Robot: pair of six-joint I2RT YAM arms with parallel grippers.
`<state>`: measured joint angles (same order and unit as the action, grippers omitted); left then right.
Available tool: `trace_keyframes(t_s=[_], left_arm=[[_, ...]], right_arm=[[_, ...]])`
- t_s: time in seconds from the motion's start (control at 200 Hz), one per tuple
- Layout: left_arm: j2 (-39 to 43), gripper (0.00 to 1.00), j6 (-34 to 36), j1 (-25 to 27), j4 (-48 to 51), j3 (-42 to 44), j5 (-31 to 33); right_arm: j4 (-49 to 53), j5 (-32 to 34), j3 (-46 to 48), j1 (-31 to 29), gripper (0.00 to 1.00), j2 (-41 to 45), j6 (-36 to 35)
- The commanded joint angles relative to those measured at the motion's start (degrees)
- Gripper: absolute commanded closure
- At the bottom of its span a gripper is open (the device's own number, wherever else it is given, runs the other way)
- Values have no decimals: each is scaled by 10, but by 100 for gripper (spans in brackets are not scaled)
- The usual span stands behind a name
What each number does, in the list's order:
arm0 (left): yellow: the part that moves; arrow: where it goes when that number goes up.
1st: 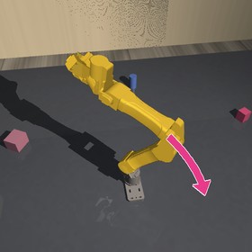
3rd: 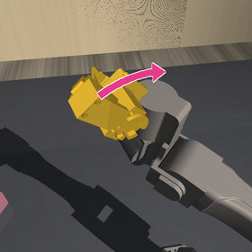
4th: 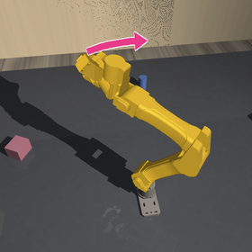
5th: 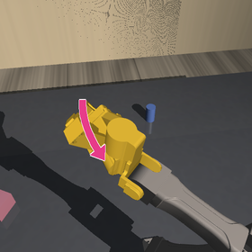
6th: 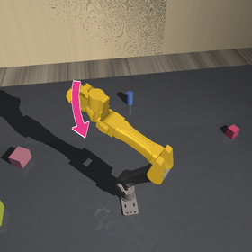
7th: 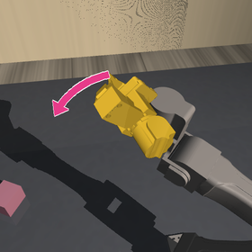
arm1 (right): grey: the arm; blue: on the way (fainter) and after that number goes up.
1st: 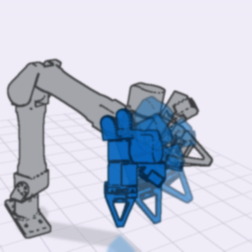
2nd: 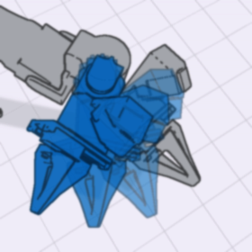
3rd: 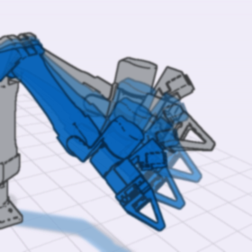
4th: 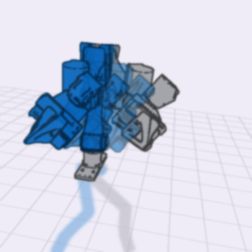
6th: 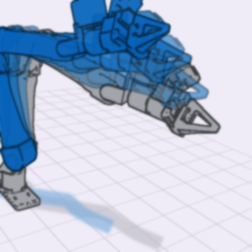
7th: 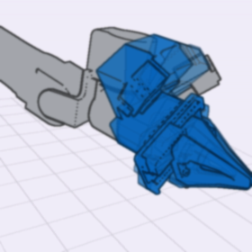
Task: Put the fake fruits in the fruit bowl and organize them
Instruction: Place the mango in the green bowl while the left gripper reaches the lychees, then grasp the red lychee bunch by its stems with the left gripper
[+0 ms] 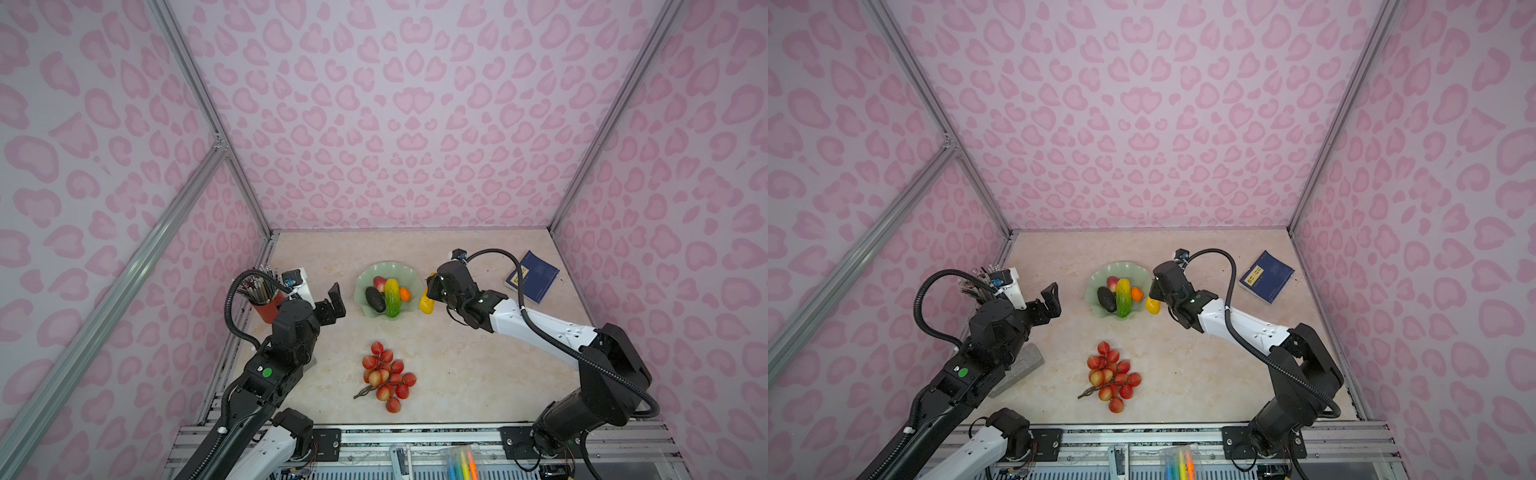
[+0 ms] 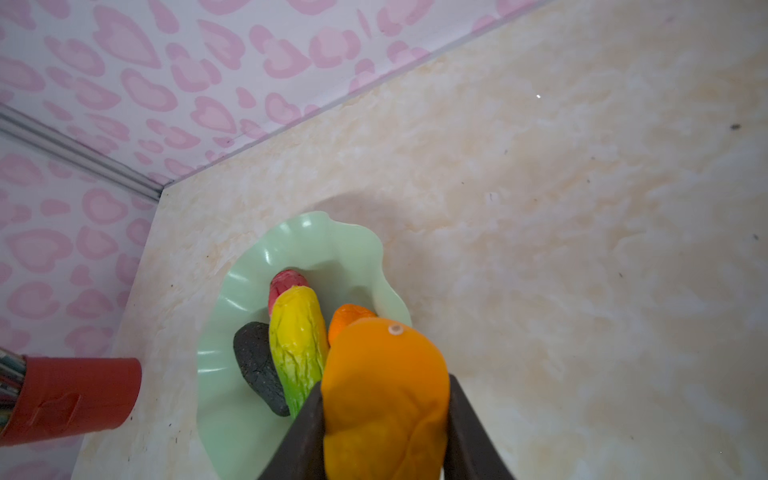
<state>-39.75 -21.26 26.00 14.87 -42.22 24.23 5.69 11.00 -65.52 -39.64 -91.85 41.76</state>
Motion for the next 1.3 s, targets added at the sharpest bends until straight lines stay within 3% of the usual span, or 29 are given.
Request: trace_keyframes(t_s=[0.0, 0.29, 0.395, 0.46, 0.6, 0.79, 0.87, 1.035, 1.17, 1.295], left_arm=[[3, 1, -8, -1, -4, 1, -3], [37, 1, -58, -1, 91, 27, -29], [63, 0, -85, -1, 120, 50, -78], [71, 1, -111, -1, 145, 60, -108], [61, 5, -133, -1, 182, 75, -190], [42, 21, -177, 9, 215, 90, -283], [54, 24, -213, 43, 237, 108, -286], [83, 27, -312, 177, 295, 136, -209], [43, 33, -402, 254, 376, 130, -176], [14, 33, -439, 321, 345, 144, -162]], right_arm=[[60, -42, -61, 0, 69, -38, -127], [107, -105, -218, -1, 68, -197, -191], [120, -109, -247, 0, 65, -236, -190], [129, -114, -260, 1, 59, -251, -184], [117, -118, -251, 4, 36, -240, -177], [58, -119, -177, 20, 24, -158, -168], [34, -121, -136, 25, 21, -119, -163], [-9, -130, -53, 29, 15, -58, -156], [-14, -130, -11, 30, 14, -25, -151], [-28, -127, 27, 34, 14, 4, -143]])
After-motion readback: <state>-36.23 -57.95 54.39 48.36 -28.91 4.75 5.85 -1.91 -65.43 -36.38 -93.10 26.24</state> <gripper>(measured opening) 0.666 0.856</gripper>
